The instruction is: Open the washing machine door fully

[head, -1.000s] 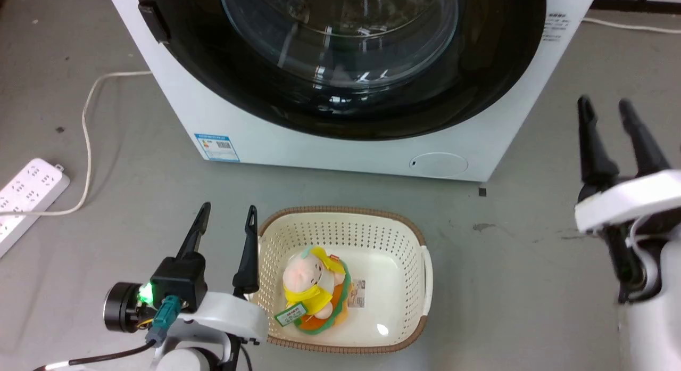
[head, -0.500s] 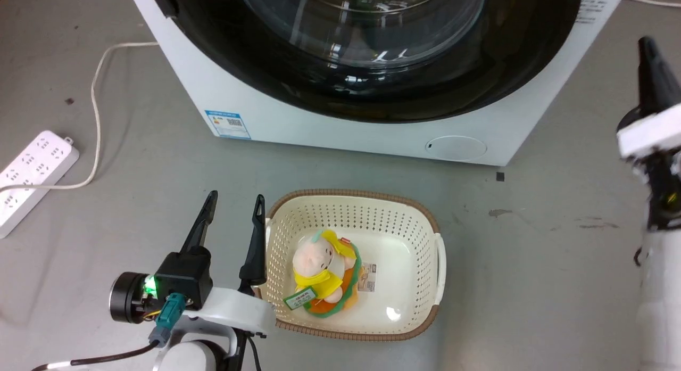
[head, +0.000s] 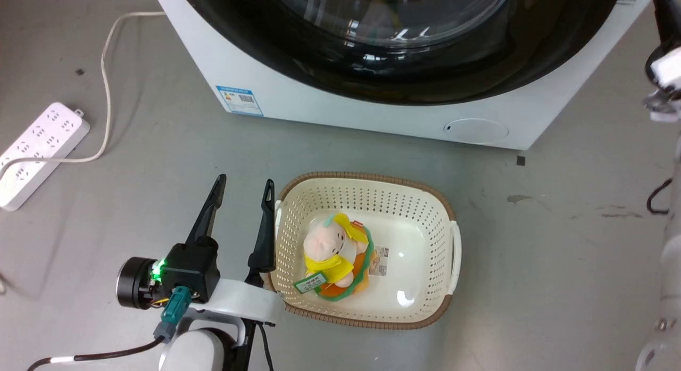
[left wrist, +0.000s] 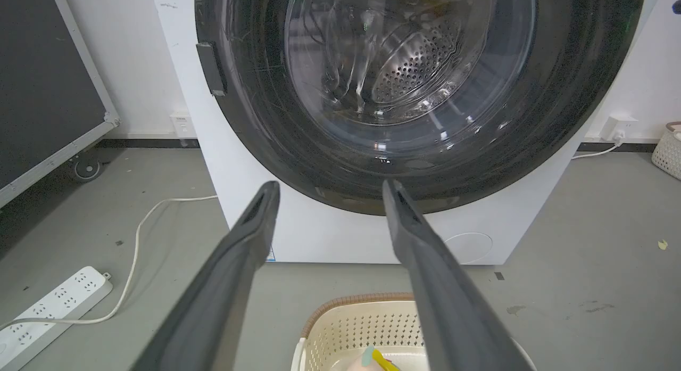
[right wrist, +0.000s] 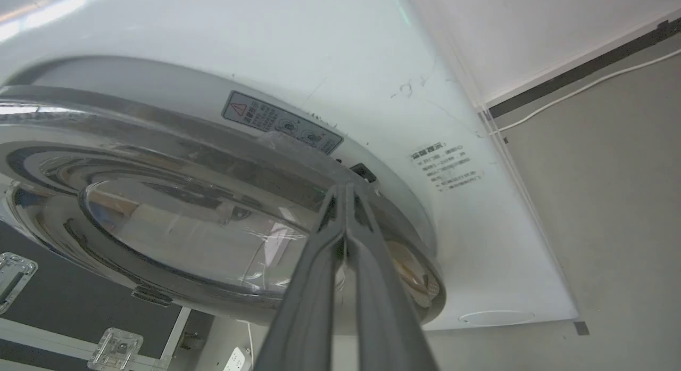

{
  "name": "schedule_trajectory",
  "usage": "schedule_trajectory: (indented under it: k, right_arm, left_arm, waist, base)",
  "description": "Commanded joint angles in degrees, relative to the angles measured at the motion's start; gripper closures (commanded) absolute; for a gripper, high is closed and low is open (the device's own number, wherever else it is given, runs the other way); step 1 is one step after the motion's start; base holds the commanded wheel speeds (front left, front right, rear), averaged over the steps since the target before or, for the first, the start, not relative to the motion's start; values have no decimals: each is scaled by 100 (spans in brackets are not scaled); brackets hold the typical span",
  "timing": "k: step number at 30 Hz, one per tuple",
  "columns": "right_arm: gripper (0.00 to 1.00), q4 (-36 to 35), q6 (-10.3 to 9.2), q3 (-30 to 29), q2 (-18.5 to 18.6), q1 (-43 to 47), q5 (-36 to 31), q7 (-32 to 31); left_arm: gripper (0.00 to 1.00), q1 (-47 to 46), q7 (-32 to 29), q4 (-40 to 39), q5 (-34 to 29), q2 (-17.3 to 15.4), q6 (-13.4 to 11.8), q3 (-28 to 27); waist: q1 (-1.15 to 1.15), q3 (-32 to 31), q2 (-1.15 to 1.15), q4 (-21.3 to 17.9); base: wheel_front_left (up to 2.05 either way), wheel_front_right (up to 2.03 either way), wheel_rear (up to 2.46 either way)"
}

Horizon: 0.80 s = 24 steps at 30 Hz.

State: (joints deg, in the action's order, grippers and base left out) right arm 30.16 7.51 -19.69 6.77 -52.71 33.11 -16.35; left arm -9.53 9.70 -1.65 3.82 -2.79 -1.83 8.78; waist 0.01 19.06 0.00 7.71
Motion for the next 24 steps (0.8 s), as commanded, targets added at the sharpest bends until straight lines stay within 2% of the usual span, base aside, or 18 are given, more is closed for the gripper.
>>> schedule_trajectory:
  k: [1,16,24]
  right_arm:
    - [100,172,-1,-100,62,-290,140,-124]
    - [100,1730,-1,-797,522,-1807,386,-1464]
    - [100,2271,-2,-1089,681,-2298,565,-2095]
  left_arm:
    - [0,-85,55,-22,58,-6,-20,40]
    - [0,-335,235,-25,245,-7,-120,280]
    - [0,-446,331,-33,361,-8,-208,426]
  waist:
    - [-1,45,0,32]
    - [-1,411,0,315]
    - [-1,512,0,442]
  base:
    - [0,0,0]
    - [0,0,0]
    - [0,0,0]
